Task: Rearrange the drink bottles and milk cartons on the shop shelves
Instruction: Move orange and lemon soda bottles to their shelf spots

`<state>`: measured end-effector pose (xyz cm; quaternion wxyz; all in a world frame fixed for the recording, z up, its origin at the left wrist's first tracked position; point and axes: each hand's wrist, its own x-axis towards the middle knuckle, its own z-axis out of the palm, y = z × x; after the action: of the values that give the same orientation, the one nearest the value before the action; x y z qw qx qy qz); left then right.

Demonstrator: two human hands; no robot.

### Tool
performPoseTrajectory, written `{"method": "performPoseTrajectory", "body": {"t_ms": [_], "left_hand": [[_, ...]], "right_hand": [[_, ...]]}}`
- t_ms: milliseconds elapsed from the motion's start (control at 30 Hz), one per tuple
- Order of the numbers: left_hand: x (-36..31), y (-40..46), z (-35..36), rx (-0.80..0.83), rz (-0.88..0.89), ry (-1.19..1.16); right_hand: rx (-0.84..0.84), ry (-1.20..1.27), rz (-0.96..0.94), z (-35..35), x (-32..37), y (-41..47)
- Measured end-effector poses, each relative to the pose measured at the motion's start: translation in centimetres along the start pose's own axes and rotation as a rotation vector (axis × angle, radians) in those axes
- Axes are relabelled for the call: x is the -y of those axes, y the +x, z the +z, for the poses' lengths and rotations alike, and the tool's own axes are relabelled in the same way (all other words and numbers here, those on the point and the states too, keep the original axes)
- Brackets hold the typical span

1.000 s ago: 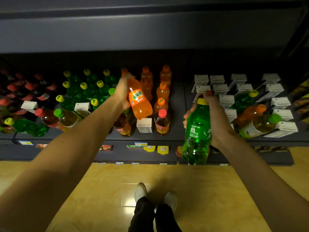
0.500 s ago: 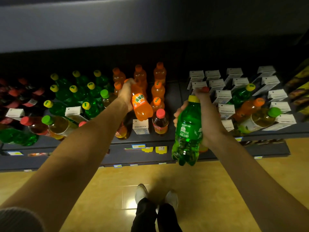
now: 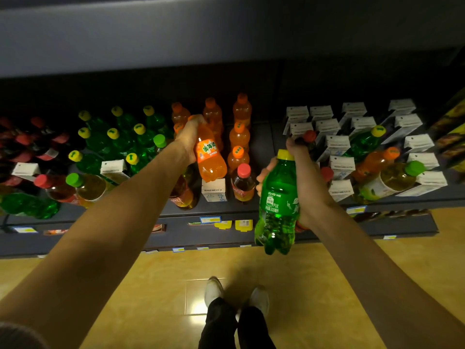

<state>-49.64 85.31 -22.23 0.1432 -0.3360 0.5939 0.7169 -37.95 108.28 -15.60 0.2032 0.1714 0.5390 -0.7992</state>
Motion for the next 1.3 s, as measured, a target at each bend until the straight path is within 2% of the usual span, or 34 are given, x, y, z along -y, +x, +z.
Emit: {"method": "performPoseTrajectory", "body": {"t_ms": [200,500,600,800,1133,1300], "left_hand": [[-1.7,-2.7,-1.8,-0.001,0.095,0.019],[-0.5,-13.0,-5.9,0.131,0.152,0.011],[1.6,-16.8,-7.1,0.130,0.107,-0.034],[6.7,-20.9,-10.5,0.003,0.016,-0.043],[9.6,-21.8,-19.7,-0.048,-0.037,-0.107],[9.8,-21.1,-24.8,-0.003,-0.048,-0.146]], "right_hand": [[0.002,0.011,-0.002,0.1,0.0,-0.9],[0.035,0.013,0.022,1.1,1.1,-2.8],[0.053,-0.010,0.009,2.2,1.3,-3.5],[0.122,-0.128,0.026,6.0,-0.4,-3.5],[0.135,-0.211,0.100,12.7,-5.3,-3.6],[0.109,-0.207,0.126,17.7,-7.7,-3.9]]}}
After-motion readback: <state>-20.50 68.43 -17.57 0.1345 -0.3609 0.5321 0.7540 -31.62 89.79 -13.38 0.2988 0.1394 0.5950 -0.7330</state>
